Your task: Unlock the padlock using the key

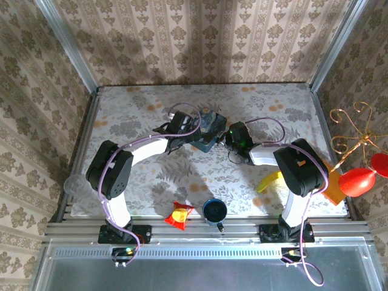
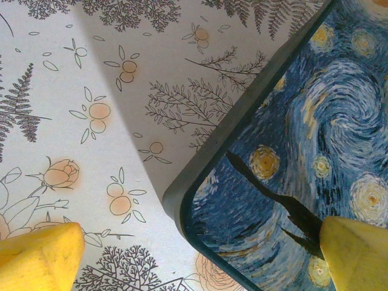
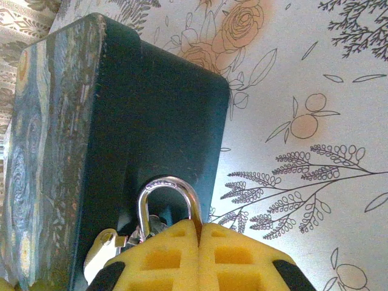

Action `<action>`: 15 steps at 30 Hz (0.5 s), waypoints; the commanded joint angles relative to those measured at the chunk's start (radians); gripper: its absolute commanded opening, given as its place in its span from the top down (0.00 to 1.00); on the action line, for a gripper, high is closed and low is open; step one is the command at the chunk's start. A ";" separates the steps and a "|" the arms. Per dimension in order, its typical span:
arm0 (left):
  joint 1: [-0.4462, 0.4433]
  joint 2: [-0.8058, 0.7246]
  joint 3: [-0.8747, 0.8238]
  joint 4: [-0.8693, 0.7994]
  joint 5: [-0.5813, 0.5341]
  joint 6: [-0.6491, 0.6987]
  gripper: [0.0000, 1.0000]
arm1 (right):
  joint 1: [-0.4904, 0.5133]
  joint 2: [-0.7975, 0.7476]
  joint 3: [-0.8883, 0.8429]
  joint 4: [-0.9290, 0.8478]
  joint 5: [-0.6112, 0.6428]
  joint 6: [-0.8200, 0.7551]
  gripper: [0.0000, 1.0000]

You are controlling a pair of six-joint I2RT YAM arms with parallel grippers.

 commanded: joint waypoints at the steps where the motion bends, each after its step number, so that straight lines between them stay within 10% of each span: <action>1: 0.007 0.021 -0.051 -0.173 -0.011 0.044 0.00 | -0.001 -0.013 0.026 0.021 0.043 0.013 1.00; 15: 0.026 0.001 -0.068 -0.180 -0.029 0.046 0.00 | -0.012 -0.051 0.012 -0.002 0.050 -0.008 1.00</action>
